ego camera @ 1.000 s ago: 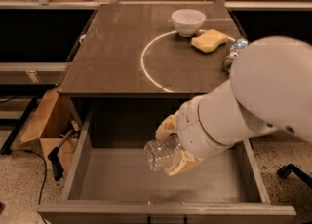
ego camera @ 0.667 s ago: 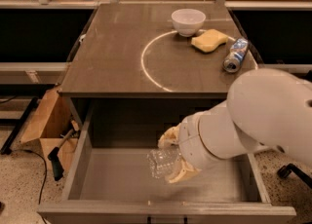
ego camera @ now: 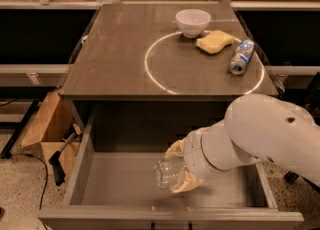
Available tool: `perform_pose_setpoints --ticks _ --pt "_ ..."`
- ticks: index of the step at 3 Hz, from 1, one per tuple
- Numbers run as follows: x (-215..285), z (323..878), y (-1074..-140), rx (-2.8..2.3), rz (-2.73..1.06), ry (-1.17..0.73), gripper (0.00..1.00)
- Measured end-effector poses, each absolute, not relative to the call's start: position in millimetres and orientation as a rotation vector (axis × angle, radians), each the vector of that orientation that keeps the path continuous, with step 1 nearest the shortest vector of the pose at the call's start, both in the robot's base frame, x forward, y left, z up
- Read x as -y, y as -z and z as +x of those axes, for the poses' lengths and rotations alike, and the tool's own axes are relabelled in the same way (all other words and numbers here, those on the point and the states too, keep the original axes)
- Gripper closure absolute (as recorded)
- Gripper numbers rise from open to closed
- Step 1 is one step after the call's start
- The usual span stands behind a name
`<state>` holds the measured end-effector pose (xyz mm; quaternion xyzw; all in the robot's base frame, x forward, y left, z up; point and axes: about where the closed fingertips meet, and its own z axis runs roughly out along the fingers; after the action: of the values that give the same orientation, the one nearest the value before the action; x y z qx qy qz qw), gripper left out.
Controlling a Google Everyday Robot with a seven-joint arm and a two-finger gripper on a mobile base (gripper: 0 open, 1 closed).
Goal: Place water bottle into top drawer
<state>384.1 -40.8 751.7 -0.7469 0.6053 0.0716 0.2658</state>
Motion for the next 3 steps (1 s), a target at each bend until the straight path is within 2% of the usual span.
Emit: perform_pose_setpoints --ticks 3 --pt "31.2 395.6 -721.3 -1.645 -2.019 -0.205 1.00"
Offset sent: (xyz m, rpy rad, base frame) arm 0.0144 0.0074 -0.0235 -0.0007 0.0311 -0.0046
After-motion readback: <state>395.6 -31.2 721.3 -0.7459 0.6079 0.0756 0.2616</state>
